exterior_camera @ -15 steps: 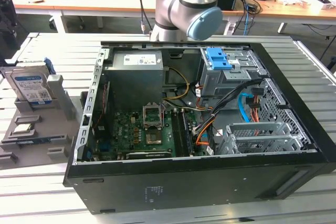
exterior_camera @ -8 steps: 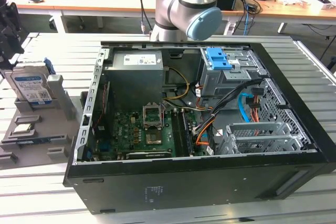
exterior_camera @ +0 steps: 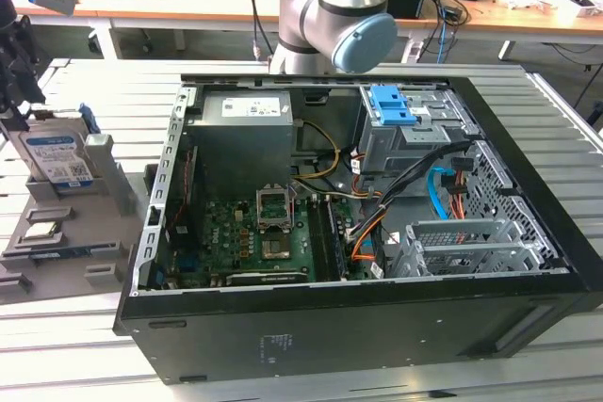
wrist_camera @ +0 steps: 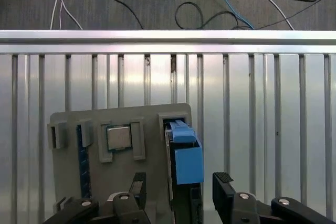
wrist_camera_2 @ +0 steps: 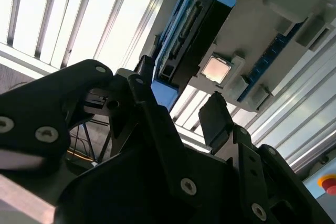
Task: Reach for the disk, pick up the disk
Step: 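Pick up the disk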
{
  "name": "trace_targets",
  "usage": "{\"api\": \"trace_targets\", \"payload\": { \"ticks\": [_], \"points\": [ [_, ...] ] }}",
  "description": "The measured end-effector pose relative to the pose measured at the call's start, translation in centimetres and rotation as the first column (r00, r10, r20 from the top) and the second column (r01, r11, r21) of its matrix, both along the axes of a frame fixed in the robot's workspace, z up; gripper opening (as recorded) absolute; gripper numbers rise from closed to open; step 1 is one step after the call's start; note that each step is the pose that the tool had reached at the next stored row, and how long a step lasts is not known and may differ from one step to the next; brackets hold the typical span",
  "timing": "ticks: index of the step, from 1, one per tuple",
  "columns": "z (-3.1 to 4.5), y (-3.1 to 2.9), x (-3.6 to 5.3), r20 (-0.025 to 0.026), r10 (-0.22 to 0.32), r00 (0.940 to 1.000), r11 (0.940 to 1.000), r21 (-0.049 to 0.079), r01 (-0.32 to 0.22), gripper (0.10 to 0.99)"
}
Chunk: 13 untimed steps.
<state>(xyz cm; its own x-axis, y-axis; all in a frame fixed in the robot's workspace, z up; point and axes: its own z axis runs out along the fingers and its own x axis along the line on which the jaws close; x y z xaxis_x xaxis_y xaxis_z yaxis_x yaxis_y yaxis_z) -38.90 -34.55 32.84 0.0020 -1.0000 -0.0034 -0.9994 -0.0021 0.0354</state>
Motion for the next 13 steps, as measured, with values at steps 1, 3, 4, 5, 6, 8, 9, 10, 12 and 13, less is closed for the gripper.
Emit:
{"api": "trace_targets", "payload": {
  "ticks": [1,3,4,5,6,8,9,10,12,13],
  "points": [
    [-0.35,0.04,0.01,0.0,0.004,1.0,1.0,0.0,-0.004,0.616],
    [-0.74,0.06,0.01,0.0,0.007,1.0,1.0,0.0,-0.007,0.616],
    [-1.12,0.07,0.0,0.0001,0.01,0.9999,0.9999,0.0,-0.01,0.616],
    [-1.49,0.07,0.0,0.0,0.013,0.9999,0.9999,0.0,-0.013,0.616],
    [-1.66,0.08,0.0,0.0001,0.015,0.9999,0.9999,0.0,-0.015,0.616],
    [-2.15,0.08,0.0,0.0,0.019,0.9998,0.9998,0.0,-0.019,0.616],
    [-2.42,0.08,0.01,0.0001,0.021,0.9998,0.9998,0.0,-0.021,0.616],
    [-2.62,0.08,0.01,0.0001,0.023,0.9997,0.9997,0.0,-0.023,0.616],
    [-3.41,0.08,0.0,0.0001,0.031,0.9995,0.9995,0.0,-0.031,0.616],
    [-3.67,0.08,0.0,0.0001,0.034,0.9994,0.9994,0.0,-0.034,0.616]
  ]
}}
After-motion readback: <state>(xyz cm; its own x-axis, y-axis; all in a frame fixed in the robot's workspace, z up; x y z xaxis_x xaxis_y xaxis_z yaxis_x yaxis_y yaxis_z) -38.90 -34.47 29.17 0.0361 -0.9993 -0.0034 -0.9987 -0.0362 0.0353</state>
